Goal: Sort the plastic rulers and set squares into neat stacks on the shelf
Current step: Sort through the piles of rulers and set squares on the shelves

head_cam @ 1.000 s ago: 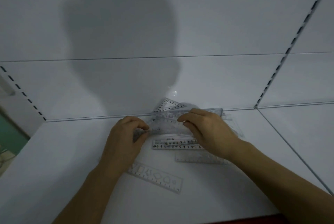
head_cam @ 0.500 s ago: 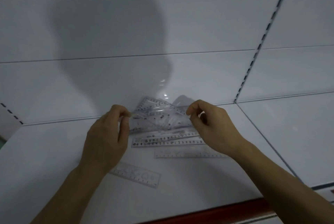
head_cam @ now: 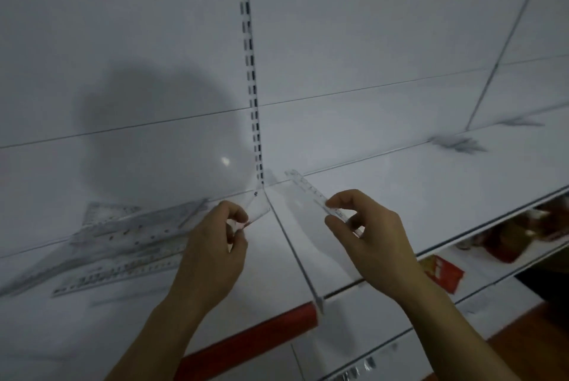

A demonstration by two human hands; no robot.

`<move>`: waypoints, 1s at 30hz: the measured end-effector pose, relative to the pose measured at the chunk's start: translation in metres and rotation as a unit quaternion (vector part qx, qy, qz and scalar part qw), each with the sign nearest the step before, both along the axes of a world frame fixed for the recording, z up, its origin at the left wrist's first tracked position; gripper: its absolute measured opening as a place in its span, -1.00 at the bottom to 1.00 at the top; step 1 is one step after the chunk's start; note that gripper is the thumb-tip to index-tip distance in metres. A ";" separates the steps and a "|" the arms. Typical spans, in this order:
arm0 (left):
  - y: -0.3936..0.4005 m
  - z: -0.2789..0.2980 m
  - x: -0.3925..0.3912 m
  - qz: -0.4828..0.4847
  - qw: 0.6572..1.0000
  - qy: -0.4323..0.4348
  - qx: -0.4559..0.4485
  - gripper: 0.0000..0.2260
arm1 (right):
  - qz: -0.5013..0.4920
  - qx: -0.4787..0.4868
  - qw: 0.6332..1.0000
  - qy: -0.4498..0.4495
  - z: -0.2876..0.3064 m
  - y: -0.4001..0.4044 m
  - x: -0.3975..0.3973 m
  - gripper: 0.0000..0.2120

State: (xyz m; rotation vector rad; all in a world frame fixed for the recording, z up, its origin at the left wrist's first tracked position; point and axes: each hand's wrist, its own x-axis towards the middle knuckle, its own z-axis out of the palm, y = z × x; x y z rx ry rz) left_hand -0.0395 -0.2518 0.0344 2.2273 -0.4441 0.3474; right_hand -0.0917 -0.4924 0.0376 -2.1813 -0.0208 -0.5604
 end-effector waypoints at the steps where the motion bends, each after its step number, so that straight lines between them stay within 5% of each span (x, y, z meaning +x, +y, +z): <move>1: -0.024 0.001 -0.003 -0.006 1.000 0.003 0.004 -0.73 | -0.013 -0.002 1.000 -0.003 0.001 -0.021 -0.009 -0.86; 15: -0.329 0.001 -0.024 -0.182 0.982 -0.002 0.050 -0.73 | -0.206 -0.124 0.970 0.042 -0.010 -0.293 -0.112 -0.63; 30: -0.582 -0.001 0.105 -0.295 0.947 -0.073 0.101 -0.63 | -0.294 -0.080 0.951 0.061 -0.033 -0.501 -0.082 -0.65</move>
